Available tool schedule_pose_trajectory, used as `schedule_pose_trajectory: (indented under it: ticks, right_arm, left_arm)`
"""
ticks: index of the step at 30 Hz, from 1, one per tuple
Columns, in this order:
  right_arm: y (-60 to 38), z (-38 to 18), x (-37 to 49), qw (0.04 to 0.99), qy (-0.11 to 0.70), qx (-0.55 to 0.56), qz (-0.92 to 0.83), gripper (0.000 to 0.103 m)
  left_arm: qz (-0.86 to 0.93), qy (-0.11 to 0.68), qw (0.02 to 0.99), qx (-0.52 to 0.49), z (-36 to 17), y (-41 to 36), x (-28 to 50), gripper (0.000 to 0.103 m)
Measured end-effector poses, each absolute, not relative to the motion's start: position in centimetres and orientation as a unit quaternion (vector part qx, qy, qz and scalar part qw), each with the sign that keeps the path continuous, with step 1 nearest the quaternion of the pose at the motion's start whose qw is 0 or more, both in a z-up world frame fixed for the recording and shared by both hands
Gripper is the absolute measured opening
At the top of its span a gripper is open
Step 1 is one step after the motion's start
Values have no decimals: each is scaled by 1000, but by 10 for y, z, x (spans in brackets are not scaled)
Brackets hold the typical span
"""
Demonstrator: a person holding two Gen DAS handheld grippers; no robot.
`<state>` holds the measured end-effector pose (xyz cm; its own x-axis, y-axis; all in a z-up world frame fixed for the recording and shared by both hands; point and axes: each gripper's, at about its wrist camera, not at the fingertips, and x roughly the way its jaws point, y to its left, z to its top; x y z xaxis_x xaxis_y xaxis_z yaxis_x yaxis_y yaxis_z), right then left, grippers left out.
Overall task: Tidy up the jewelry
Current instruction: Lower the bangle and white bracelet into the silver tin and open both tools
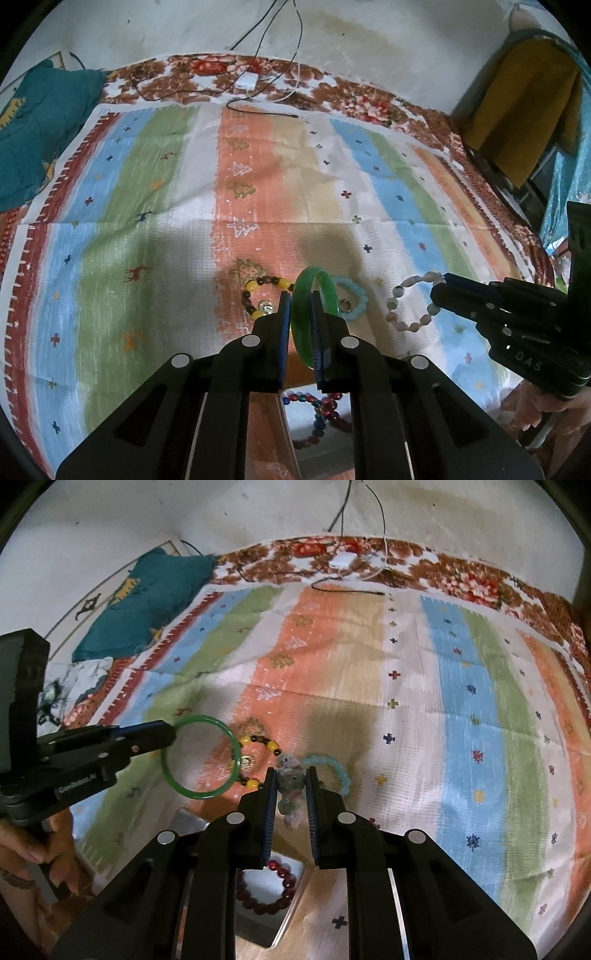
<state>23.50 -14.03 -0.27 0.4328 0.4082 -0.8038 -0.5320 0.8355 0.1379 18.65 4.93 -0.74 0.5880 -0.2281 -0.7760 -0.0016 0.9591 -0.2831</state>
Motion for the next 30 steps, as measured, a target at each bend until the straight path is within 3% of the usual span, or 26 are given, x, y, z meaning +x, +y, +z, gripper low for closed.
schedule_pose_trajectory:
  ticks: [30]
  right_arm:
    - [-146, -3, 164, 834, 450, -77, 310, 16]
  left_arm:
    - [-89, 434, 891, -98, -1, 25, 117, 10]
